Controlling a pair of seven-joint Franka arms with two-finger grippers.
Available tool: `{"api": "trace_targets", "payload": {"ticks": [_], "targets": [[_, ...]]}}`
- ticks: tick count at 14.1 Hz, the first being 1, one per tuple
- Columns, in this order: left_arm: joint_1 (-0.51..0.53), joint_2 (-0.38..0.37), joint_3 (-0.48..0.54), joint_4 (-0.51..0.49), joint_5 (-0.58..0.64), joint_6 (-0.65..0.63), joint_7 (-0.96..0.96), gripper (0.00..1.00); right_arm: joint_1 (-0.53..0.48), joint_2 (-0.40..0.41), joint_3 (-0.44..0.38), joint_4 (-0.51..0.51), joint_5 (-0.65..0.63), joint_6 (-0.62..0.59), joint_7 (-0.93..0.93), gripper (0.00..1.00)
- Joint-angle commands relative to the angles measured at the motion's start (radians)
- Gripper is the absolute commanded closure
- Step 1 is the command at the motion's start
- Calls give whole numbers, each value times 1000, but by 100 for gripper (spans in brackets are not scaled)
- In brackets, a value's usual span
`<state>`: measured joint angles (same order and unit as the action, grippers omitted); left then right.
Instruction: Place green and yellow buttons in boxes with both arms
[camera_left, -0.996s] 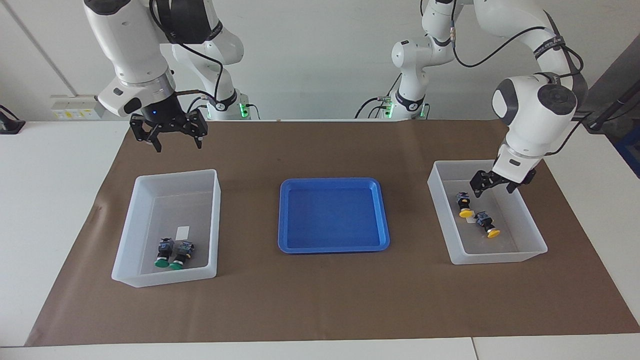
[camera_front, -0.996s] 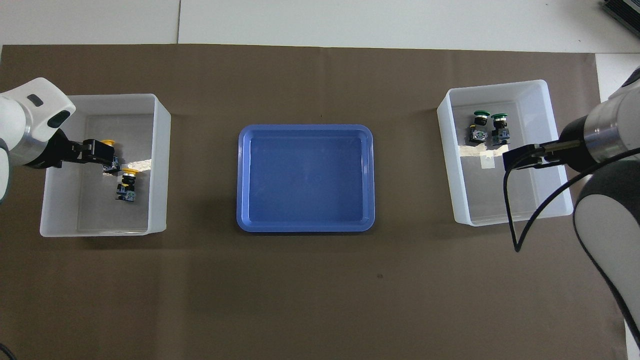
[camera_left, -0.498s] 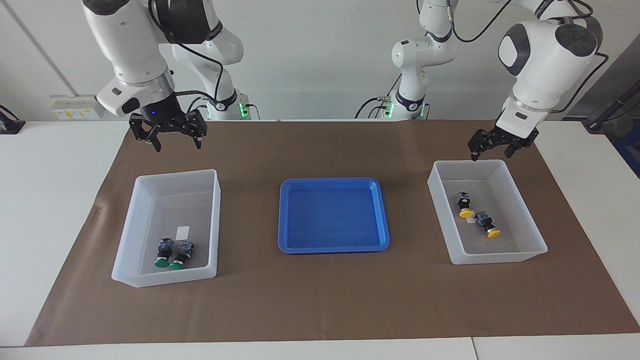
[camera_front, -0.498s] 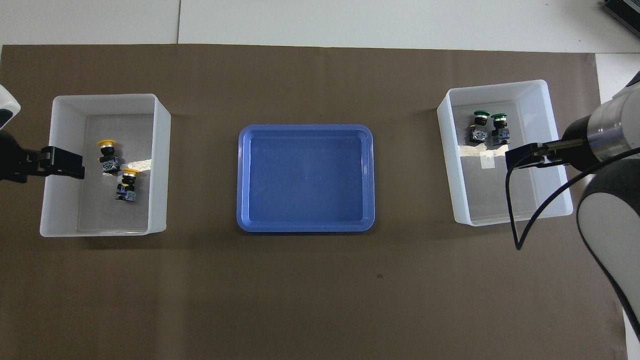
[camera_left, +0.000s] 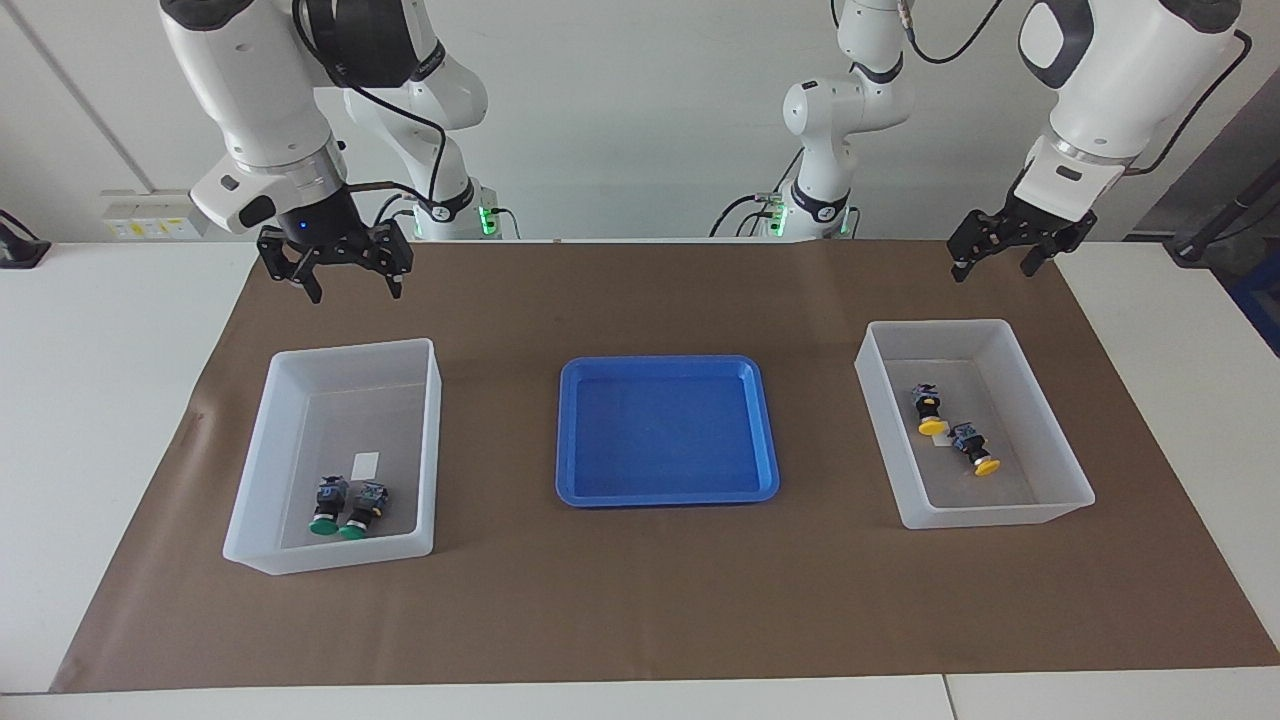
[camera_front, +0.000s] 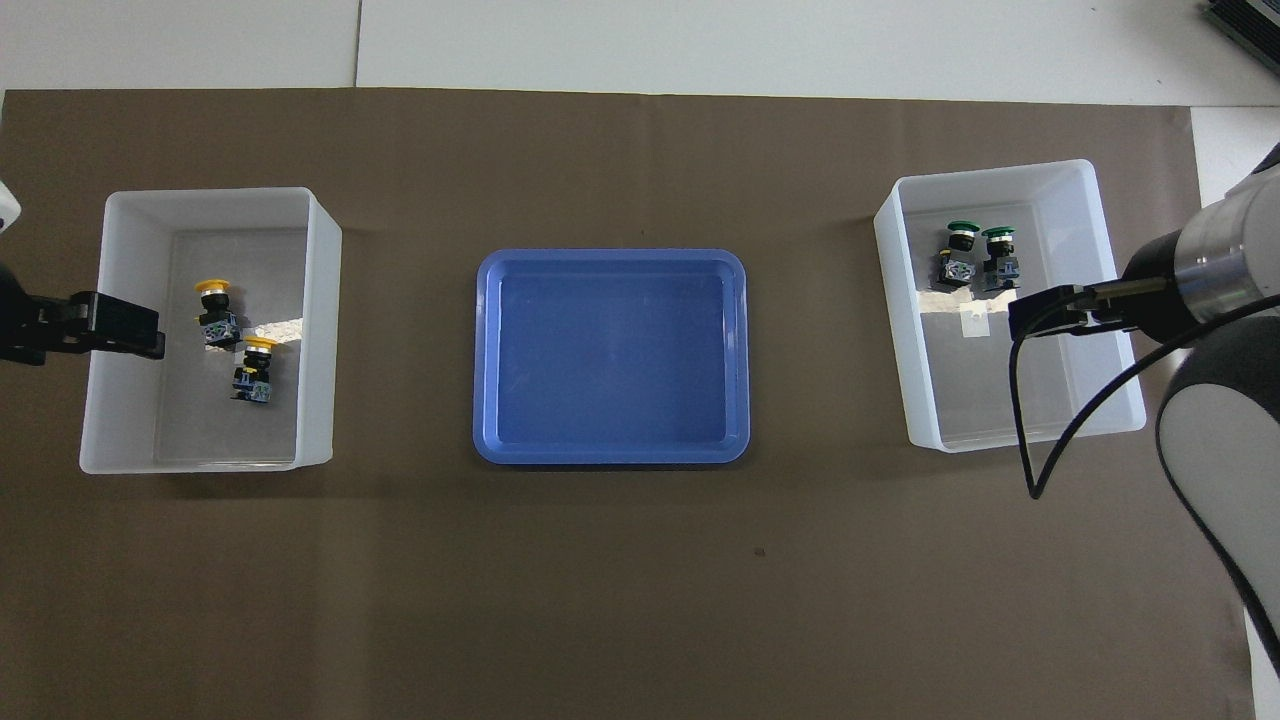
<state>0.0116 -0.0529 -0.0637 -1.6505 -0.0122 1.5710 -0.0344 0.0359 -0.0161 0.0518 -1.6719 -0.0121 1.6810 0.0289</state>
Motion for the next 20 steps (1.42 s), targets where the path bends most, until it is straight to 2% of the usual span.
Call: {"api": "trace_targets", "payload": {"ticks": [1, 8, 20], "targets": [[-13, -5, 16, 14, -20, -31, 5, 0, -16, -4, 11, 1, 18, -10, 16, 0], [16, 7, -4, 119, -18, -146, 10, 0, -14, -5, 11, 0, 18, -14, 13, 0], [16, -8, -16, 95, -22, -114, 11, 0, -14, -5, 11, -2, 18, -10, 11, 0]]}}
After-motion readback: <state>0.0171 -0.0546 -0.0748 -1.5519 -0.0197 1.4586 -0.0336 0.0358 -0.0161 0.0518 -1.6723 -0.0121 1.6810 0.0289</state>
